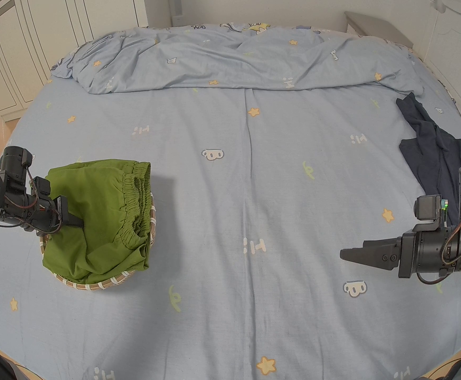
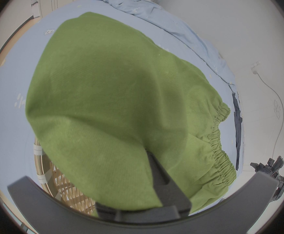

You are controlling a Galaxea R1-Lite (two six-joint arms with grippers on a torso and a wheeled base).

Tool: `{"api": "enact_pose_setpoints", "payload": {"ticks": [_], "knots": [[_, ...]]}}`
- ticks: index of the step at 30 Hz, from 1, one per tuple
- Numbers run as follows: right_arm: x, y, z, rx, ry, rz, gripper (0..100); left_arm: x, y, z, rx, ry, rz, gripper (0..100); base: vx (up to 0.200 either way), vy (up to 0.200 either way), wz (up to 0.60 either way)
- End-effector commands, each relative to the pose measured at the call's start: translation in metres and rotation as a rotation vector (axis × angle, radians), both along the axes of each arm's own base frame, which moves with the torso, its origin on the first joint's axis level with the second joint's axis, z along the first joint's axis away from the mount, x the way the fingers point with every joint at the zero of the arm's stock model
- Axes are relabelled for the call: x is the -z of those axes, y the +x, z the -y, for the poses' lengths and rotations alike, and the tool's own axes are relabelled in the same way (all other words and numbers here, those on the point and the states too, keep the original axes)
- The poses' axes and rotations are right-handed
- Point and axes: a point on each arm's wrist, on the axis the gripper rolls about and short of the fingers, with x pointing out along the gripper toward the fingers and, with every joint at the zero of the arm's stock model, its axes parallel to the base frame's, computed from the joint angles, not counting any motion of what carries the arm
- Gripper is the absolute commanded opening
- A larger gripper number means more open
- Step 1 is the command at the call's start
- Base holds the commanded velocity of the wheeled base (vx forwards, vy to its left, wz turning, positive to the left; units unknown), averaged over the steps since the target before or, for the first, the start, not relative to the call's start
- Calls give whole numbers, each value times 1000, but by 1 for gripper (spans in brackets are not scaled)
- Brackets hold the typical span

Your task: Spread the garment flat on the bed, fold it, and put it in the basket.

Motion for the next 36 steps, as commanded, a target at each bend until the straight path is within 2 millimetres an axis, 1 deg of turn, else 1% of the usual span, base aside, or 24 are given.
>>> {"api": "enact_pose_setpoints", "payload": {"ticks": [1, 2, 5, 7, 8, 14, 15, 16, 17, 19, 20, 22, 23, 25, 26, 27, 28, 29, 30, 31, 32, 33, 35, 36], "knots": [[0, 0, 0, 0, 0, -1, 100, -5, -4, 2, 6, 3, 11, 0, 0, 0, 0], [0, 0, 0, 0, 0, -1, 100, -13, -9, 5, 9, 7, 36, 100, 0, 0, 0], [0, 0, 0, 0, 1, -2, 100, -29, -22, 7, 10, 17, 80, 100, 0, 0, 0], [0, 0, 0, 0, 1, -2, 100, -30, -24, 7, 9, 18, 84, 100, 0, 0, 0], [0, 1, 0, 1, 1, 1, 100, -42, -35, 6, -1, 35, 125, 100, 0, 0, 0], [1, 1, 0, 1, -1, -2, 100, -69, -75, 8, -34, 192, 181, 100, 0, 0, 0], [1, 1, 0, 1, -1, -2, 100, -71, -78, 8, -36, 201, 183, 100, 0, 0, 0], [0, 0, 0, 2, -1, 0, 100, -81, -92, 10, -57, 245, 202, 100, 0, 0, 0], [0, 1, 0, 4, 0, 1, 100, -83, -97, 11, -62, 257, 204, 100, 0, 0, 0], [-5, 2, 4, 27, 4, 21, 100, -90, -121, 17, -51, 293, 207, 100, 0, 0, 0], [-5, 2, 4, 27, 4, 21, 100, -90, -121, 17, -51, 293, 207, 100, 0, 0, 0], [-18, -3, 14, 96, 12, 100, 100, -100, -155, 32, 24, 337, 274, 100, 0, 0, 0], [-20, -6, 15, 103, 11, 114, 100, -101, -159, 35, 38, 340, 287, 100, 0, 0, 0], [-25, -22, 23, 124, 2, 177, 100, -99, -184, 51, 115, 333, 339, 100, 0, 0, 0], [-25, -22, 23, 124, 2, 177, 100, -99, -184, 51, 115, 333, 339, 100, 0, 0, 0], [-20, -40, 34, 155, -20, 216, 100, -93, -208, 59, 160, 310, 384, 100, 0, 0, 0], [-20, -40, 34, 155, -20, 216, 100, -93, -208, 59, 160, 310, 384, 100, 0, 0, 0], [-14, -60, 49, 199, -37, 255, 100, -85, -235, 62, 170, 285, 423, 100, 0, 0, 0], [-14, -60, 49, 199, -37, 255, 100, -85, -235, 62, 170, 285, 423, 100, 0, 0, 0], [-6, -82, 62, 248, -40, 294, 100, -71, -256, 61, 147, 272, 439, 100, 0, 0, 0], [-5, -84, 64, 254, -39, 296, 100, -70, -259, 61, 143, 272, 441, 100, 0, 0, 0], [4, -106, 73, 303, -27, 336, 100, -59, -281, 60, 102, 280, 472, 100, 0, 0, 0], [9, -121, 77, 321, -14, 369, 100, -52, -294, 59, 52, 291, 494, 100, 0, 0, 0], [15, -139, 81, 332, 6, 415, 100, -40, -308, 58, -16, 303, 506, 100, 0, 0, 0]]}}
